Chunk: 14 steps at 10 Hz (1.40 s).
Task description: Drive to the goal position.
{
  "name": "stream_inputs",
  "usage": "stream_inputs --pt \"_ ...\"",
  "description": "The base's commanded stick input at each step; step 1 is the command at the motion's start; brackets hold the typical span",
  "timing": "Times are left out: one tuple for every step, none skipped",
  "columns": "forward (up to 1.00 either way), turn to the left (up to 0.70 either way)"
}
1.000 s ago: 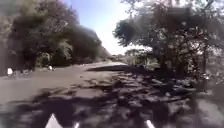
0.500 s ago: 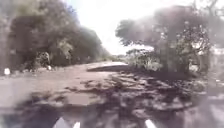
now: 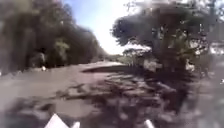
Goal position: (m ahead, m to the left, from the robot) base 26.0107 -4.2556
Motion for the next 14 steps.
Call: stream_inputs --pt "0.5 0.0" --pt "0.5 0.0" --pt "0.5 0.0" --pt "0.5 0.0" --pt "0.5 0.0" --pt "0.5 0.0" --pt "0.5 0.0" --pt "0.5 0.0" --pt "0.5 -0.5" --pt "0.5 -0.5" --pt "0.5 -0.5" --pt "0.5 0.0" --pt "0.5 0.0" --pt "0.5 0.0"
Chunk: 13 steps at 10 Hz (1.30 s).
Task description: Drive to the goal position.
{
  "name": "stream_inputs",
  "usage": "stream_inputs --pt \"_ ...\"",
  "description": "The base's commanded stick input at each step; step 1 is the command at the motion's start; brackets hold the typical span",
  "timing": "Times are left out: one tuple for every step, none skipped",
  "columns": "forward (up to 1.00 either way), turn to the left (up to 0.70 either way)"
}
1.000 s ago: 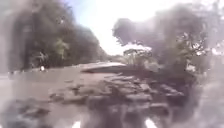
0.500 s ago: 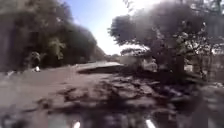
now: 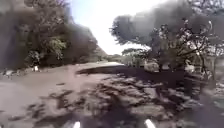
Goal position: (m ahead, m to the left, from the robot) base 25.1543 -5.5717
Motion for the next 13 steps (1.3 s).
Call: stream_inputs --pt "0.5 0.0" --pt "0.5 0.0" --pt "0.5 0.0" --pt "0.5 0.0" --pt "0.5 0.0" --pt "0.5 0.0" --pt "0.5 0.0" --pt "0.5 0.0" --pt "0.5 0.0" --pt "0.5 0.0" --pt "0.5 0.0" --pt "0.5 0.0" --pt "0.5 0.0"
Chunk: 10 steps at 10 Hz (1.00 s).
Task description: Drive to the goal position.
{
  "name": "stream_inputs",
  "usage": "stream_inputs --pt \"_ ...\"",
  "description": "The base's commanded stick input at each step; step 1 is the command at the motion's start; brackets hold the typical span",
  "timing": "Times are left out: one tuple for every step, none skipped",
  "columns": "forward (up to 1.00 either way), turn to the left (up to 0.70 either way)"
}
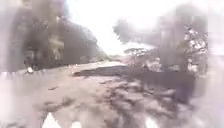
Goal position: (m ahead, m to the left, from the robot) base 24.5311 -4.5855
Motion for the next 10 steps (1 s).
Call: stream_inputs --pt "0.5 0.0" --pt "0.5 0.0" --pt "0.5 0.0" --pt "0.5 0.0" --pt "0.5 0.0" --pt "0.5 0.0" --pt "0.5 0.0" --pt "0.5 0.0" --pt "0.5 0.0" --pt "0.5 0.0"
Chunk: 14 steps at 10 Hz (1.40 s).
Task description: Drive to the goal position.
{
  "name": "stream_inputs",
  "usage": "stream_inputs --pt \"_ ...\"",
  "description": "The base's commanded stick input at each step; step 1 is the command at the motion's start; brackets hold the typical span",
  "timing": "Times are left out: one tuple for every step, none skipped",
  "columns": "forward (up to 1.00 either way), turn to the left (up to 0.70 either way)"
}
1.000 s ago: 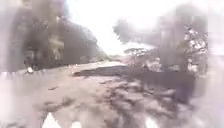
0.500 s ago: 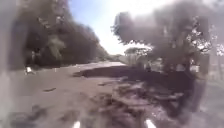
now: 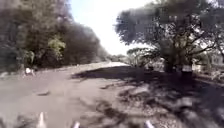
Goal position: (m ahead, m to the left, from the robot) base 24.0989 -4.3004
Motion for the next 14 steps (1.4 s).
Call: stream_inputs --pt "0.5 0.0" --pt "0.5 0.0" --pt "0.5 0.0" --pt "0.5 0.0" --pt "0.5 -0.5" --pt "0.5 -0.5" --pt "0.5 -0.5" --pt "0.5 -0.5" --pt "0.5 -0.5" --pt "0.5 -0.5" --pt "0.5 -0.5" --pt "0.5 0.0" --pt "0.5 0.0" --pt "0.5 0.0"
